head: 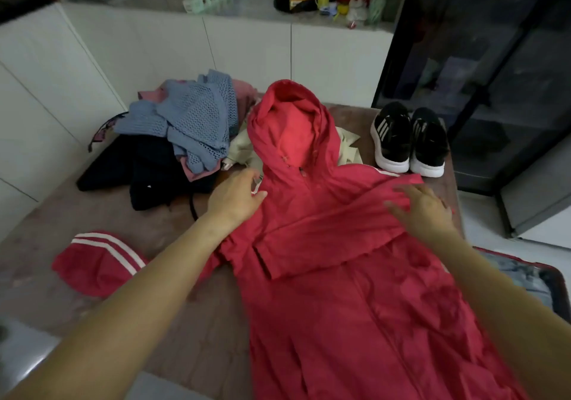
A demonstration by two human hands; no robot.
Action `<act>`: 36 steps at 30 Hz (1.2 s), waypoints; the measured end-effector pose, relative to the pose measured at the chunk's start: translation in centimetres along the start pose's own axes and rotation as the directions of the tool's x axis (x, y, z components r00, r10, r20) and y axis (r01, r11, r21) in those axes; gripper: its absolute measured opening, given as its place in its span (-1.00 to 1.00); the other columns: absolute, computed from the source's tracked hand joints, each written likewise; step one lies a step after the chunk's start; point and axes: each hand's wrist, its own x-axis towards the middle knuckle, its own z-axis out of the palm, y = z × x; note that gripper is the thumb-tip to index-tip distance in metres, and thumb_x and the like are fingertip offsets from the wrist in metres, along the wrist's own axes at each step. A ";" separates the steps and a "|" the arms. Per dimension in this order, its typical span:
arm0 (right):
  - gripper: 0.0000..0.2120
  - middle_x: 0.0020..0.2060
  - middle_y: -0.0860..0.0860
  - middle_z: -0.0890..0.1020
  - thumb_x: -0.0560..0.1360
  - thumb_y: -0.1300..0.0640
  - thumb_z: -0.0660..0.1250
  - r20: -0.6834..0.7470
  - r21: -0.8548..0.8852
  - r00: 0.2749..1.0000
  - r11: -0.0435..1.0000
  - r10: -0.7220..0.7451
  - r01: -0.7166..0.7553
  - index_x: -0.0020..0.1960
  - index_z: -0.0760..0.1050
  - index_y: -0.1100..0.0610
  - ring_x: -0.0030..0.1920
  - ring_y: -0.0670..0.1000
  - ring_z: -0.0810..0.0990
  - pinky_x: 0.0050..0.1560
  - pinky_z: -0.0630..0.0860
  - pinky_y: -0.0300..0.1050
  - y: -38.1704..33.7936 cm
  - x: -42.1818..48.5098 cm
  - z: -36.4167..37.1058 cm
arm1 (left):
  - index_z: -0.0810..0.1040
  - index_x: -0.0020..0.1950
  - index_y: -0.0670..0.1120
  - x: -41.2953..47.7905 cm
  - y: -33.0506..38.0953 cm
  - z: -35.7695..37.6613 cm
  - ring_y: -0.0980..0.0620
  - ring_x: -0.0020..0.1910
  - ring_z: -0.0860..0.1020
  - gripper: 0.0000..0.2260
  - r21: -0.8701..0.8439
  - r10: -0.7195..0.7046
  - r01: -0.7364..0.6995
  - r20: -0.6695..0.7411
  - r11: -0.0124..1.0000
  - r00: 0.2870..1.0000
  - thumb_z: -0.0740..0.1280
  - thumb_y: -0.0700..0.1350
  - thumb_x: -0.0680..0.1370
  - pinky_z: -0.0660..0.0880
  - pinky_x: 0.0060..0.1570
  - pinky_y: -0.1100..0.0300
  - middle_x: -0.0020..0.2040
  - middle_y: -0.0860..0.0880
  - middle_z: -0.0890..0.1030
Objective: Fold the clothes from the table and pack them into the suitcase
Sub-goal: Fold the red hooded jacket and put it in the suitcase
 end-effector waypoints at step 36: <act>-0.40 0.45 0.11 0.29 0.48 -0.29 0.13 -0.046 -0.025 0.923 0.924 -0.383 0.382 0.46 0.25 -0.10 0.39 0.11 0.34 0.40 0.09 0.31 -0.4 1.2 4.3 | 0.24 0.48 -0.01 -8.5 -4.1 7.1 -0.13 0.43 0.27 -0.38 0.120 0.197 -0.200 0.033 0.973 0.980 0.15 0.24 0.49 0.27 0.39 -0.10 0.46 -0.13 0.26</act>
